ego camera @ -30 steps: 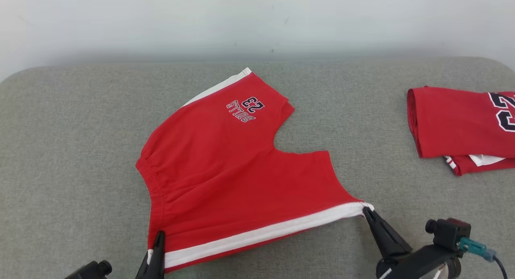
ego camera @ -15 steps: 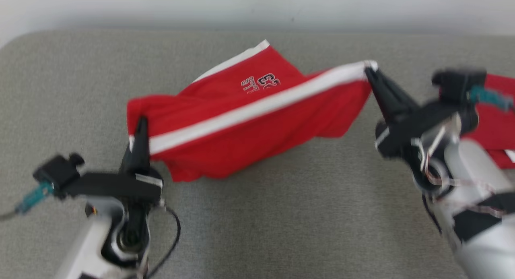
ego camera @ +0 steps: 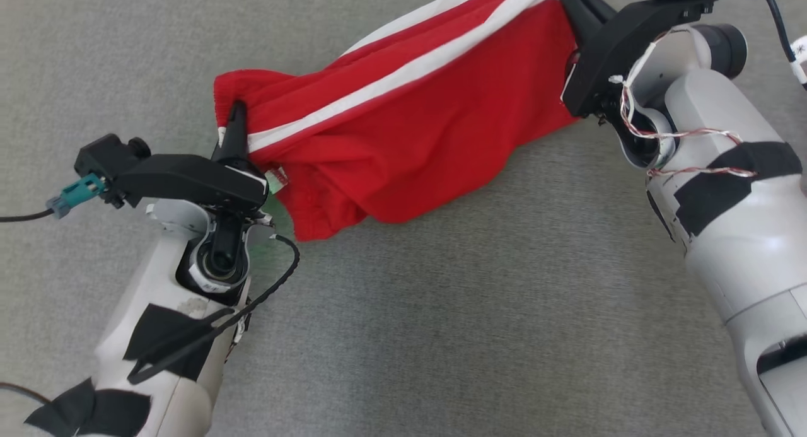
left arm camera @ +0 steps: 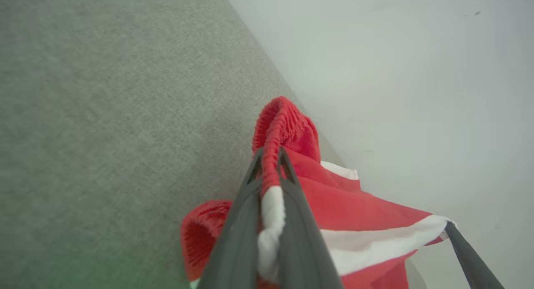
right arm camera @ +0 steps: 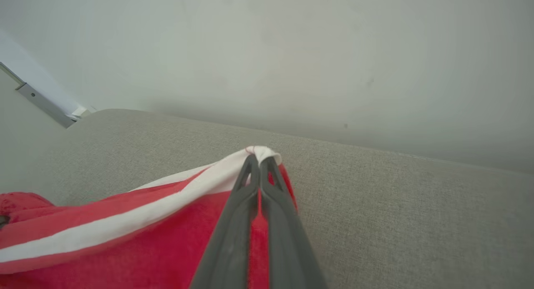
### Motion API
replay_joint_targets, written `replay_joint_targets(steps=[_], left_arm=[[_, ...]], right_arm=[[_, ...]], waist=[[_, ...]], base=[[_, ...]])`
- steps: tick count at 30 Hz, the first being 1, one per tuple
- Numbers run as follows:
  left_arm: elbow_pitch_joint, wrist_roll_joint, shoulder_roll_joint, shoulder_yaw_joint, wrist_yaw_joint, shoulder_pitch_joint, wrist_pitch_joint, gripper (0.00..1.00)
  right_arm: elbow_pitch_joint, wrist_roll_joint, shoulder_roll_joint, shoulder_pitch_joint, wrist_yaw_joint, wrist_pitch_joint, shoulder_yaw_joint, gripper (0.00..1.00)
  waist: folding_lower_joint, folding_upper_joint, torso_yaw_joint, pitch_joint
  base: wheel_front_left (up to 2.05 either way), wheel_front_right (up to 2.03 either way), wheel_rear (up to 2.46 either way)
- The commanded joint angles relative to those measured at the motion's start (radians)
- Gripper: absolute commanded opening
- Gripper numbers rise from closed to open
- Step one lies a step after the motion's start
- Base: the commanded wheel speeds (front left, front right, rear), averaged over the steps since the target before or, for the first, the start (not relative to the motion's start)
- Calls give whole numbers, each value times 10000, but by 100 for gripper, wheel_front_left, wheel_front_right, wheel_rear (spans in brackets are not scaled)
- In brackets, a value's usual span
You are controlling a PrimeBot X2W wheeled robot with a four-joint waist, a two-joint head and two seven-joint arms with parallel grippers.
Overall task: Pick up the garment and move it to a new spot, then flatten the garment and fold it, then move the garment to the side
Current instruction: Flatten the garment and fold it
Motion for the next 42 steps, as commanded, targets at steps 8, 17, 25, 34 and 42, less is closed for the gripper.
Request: replay_joint_targets(steps=[8,17,25,34,42], left_arm=[[1522,98,-447,-221,-668,-953,-371,0],[2596,505,-599,-666,-980,-1419,-839,84],[2798,1722,-168,-1207,-1130,-981,-1519,100],[128,3860,300,739,-557,1284,-1562,100],[-3017,6140,90,1807,97,3772,-1564,100]], right_arm=[[1840,237,141,-1072,-27,-1181,464,0],[2799,356,425,-1445,-27,-1925,823,100],[2733,815,459,-870,-27,-2380,1331,100],[2352,1656,177,292,-27,-2468,1882,100],[2365,2416,-98,1353,-27,-2540,2082,100]], waist=[[-4,-2,765,508],[-4,-2,877,465],[-4,-2,602,-156],[-4,-2,293,-1034],[-4,-2,262,-1536]], base=[[0,0,0],[0,0,0],[0,0,0],[0,0,0],[0,0,0]])
